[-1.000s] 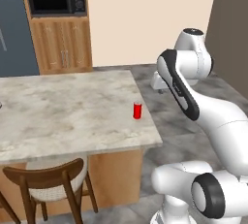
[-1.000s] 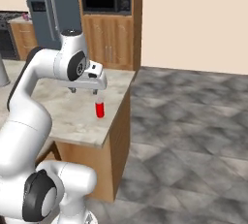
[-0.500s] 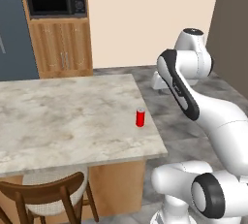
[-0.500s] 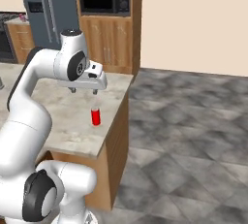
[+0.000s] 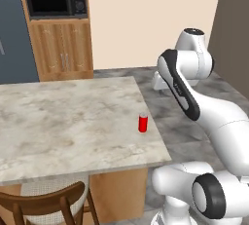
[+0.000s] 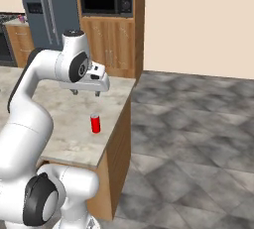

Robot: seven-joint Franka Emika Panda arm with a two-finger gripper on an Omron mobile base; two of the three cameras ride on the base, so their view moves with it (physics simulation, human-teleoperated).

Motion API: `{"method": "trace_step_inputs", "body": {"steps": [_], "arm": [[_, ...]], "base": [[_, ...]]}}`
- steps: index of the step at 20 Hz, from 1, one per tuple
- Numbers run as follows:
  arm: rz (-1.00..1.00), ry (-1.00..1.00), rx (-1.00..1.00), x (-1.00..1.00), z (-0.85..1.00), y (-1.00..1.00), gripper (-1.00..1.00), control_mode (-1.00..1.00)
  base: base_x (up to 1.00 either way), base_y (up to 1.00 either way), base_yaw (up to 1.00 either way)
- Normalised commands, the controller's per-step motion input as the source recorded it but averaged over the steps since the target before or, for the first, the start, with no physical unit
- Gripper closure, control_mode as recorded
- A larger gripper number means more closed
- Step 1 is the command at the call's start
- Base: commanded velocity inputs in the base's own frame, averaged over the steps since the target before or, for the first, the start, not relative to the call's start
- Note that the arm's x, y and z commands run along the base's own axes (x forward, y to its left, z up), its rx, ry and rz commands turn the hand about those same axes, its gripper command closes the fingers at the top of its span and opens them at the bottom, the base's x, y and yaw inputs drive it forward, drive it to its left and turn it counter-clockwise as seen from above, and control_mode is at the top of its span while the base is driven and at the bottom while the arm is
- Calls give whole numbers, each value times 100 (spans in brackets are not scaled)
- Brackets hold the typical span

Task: Four empty soda cans are scattered around the kitchen. Gather all the cans and cluster them next to the stove for recycling.

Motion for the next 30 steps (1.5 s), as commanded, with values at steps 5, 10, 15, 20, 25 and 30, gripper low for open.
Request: {"method": "trace_step_inputs", "body": {"steps": [5, 10, 15, 20, 25, 30], "arm": [[0, 0, 0, 0, 0, 0, -100, 100], [0, 7, 0, 21, -18, 18, -100, -100], [0, 11, 0, 26, -23, 24, -100, -100], [0, 9, 0, 21, -21, 19, -100, -100], [0, 11, 0, 22, -23, 18, -100, -100], [0, 10, 0, 23, -22, 19, -100, -100]], "base": [[8, 8, 1], [4, 4, 0], [0, 0, 0], [0, 0, 0], [0, 0, 0], [0, 0, 0]]}}
